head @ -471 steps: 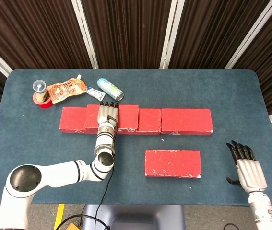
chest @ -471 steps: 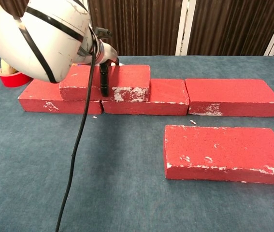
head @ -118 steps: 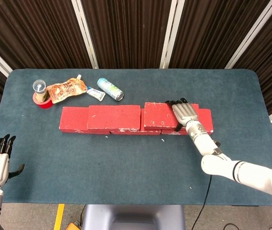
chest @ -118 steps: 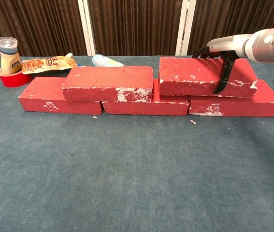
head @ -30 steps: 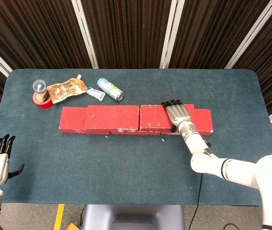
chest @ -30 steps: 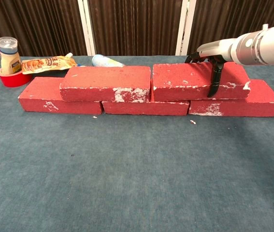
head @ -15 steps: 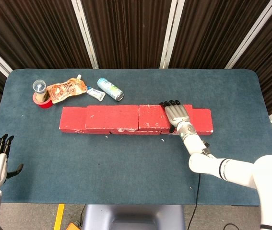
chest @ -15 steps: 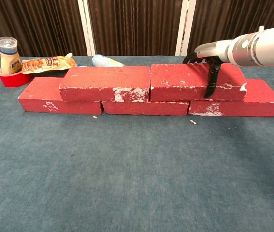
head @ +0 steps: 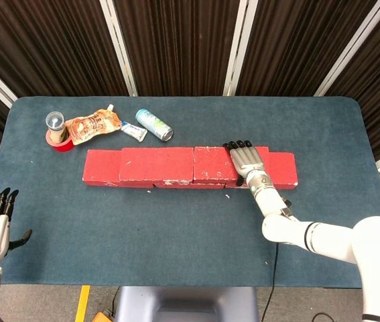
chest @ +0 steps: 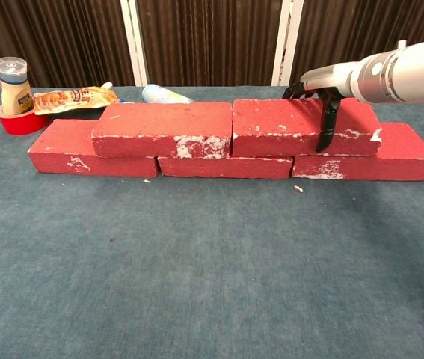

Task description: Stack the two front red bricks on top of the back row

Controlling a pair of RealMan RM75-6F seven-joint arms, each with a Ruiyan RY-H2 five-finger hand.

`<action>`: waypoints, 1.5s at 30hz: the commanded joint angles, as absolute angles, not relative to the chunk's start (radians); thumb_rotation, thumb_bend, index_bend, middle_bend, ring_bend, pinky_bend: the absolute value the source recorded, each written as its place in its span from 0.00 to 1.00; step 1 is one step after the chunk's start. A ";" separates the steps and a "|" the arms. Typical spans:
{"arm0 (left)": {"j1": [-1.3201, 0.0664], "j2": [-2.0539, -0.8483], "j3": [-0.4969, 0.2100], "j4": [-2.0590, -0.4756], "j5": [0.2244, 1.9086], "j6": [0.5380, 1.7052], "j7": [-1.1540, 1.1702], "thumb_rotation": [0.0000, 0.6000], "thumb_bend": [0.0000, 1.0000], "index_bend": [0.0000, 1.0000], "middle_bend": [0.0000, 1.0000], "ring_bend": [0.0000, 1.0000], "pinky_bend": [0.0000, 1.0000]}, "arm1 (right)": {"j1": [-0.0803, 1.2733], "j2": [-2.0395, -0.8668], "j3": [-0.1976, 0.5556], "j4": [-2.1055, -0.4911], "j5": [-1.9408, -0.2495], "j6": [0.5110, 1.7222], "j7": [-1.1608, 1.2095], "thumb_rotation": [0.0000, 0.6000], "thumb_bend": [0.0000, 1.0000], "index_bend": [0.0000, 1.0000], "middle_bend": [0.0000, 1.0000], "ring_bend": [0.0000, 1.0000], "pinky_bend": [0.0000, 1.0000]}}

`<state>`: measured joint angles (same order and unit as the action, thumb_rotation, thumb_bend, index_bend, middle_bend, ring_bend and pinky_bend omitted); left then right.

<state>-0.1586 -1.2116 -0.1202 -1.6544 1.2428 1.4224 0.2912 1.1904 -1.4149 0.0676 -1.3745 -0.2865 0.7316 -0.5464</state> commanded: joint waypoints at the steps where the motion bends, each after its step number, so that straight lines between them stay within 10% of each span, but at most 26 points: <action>1: -0.158 -1.211 -0.121 -1.655 1.242 1.423 0.290 1.00 0.24 0.00 0.00 0.00 0.00 | 1.191 -1.418 0.067 -1.371 -0.283 0.734 -0.550 1.00 0.00 0.20 0.15 0.08 0.00; 29: -0.160 -1.211 -0.123 -1.649 1.235 1.417 0.289 1.00 0.24 0.00 0.00 0.00 0.00 | 1.126 -1.277 0.160 -1.579 -0.433 0.808 -0.443 1.00 0.00 0.20 0.14 0.07 0.00; 35: -0.163 -1.211 -0.124 -1.642 1.235 1.411 0.281 1.00 0.24 0.00 0.00 0.00 0.00 | 0.981 -1.105 0.148 -1.844 -0.667 1.023 -0.394 1.00 0.00 0.18 0.13 0.06 0.00; 45: -0.161 -1.205 -0.122 -1.630 1.262 1.415 0.237 1.00 0.24 0.00 0.00 0.00 0.00 | 0.510 -1.085 -0.131 -1.974 -1.323 1.626 -0.356 1.00 0.00 0.15 0.14 0.06 0.00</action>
<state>-0.1614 -1.2053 -0.1219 -1.6302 1.2612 1.4145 0.2373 0.7325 -1.0891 0.0086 -1.9510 -1.0717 1.4149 -0.4003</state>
